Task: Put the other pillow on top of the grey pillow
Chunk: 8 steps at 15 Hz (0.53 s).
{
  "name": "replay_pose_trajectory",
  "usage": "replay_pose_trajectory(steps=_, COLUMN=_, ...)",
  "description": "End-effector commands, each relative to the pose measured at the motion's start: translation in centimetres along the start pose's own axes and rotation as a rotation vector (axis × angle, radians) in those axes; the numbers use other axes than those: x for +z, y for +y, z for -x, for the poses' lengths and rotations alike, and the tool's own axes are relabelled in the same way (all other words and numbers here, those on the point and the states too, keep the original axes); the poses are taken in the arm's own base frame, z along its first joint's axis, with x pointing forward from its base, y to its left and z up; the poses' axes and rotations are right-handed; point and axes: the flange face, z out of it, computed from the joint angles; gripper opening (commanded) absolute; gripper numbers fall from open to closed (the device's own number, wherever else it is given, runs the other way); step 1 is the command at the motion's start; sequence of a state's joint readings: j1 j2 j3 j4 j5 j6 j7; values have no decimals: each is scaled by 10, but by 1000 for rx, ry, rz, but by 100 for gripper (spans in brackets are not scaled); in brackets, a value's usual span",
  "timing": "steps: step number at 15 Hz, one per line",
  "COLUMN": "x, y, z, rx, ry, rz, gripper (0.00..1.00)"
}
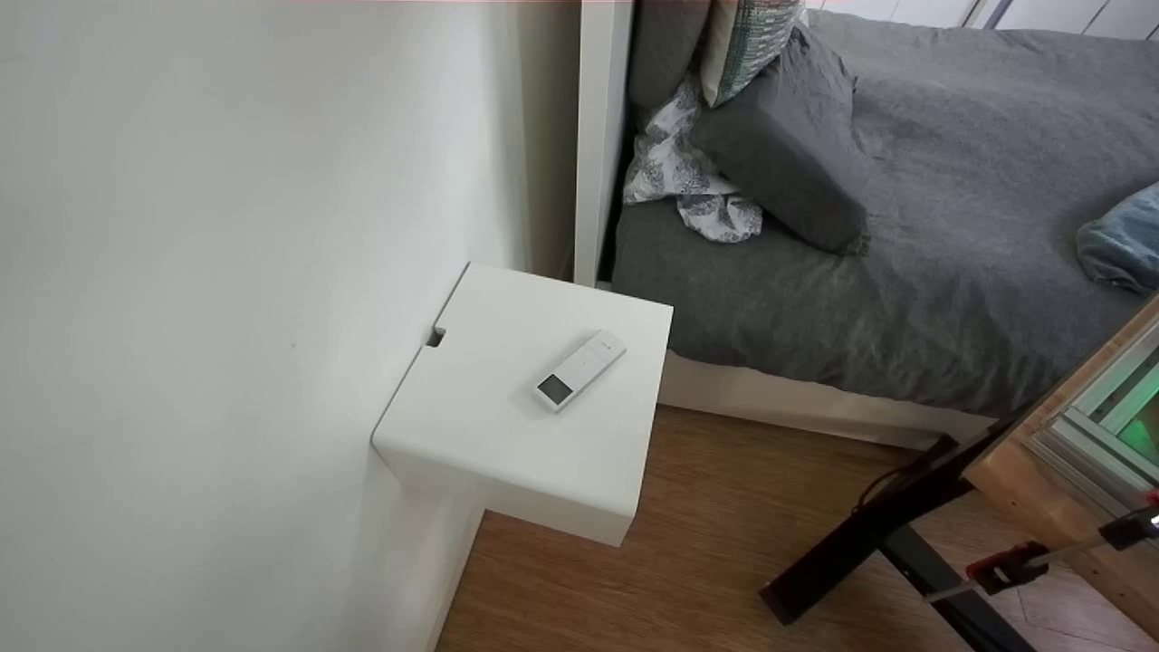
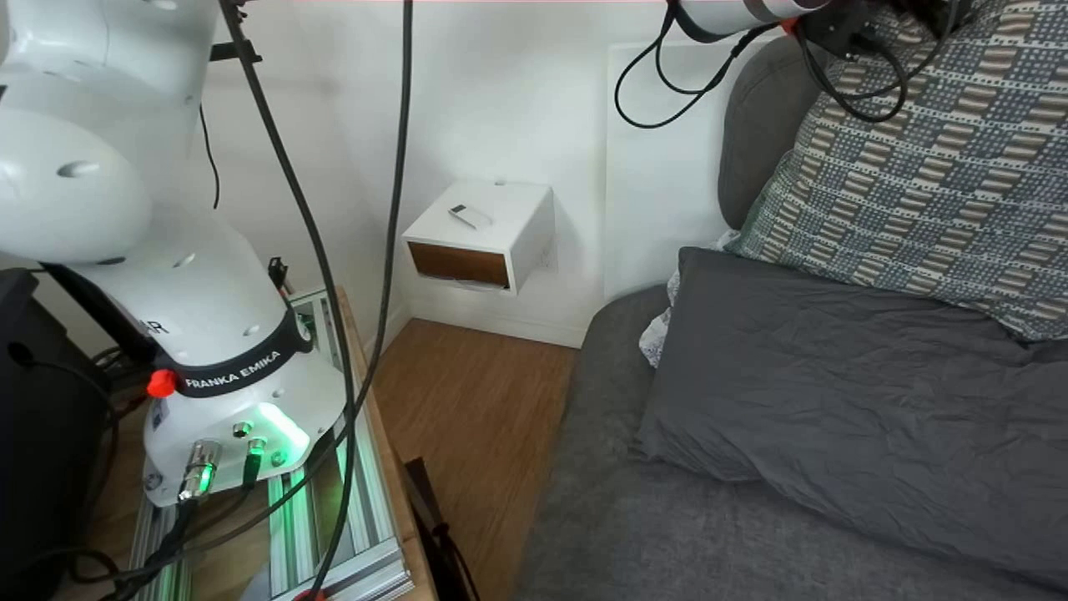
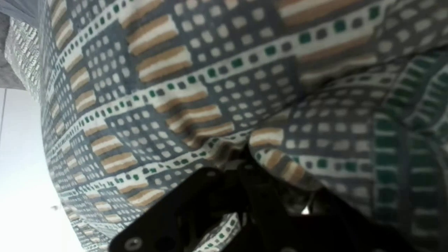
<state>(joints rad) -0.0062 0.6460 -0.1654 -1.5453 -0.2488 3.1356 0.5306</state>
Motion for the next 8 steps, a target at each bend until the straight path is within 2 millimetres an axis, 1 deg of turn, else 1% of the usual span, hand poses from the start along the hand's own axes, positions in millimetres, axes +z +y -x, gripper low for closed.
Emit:
replay_pose_trajectory(steps=1, x=-31, y=-14, z=26, rx=-38, ry=-151, rz=-66, gripper=61)
replay_pose_trajectory(steps=5, x=-90, y=-56, z=36, rx=-37, ry=-129, rz=-246, gripper=87)
replay_pose_trajectory(steps=6, x=-99, y=-68, z=37, rx=-37, ry=-145, rz=-285, gripper=95)
replay_pose_trajectory(steps=7, x=-107, y=-80, z=35, rx=-38, ry=-160, rz=-329, gripper=99)
replay_pose_trajectory(steps=8, x=-115, y=-89, z=32, rx=-39, ry=-177, rz=-373, gripper=100)
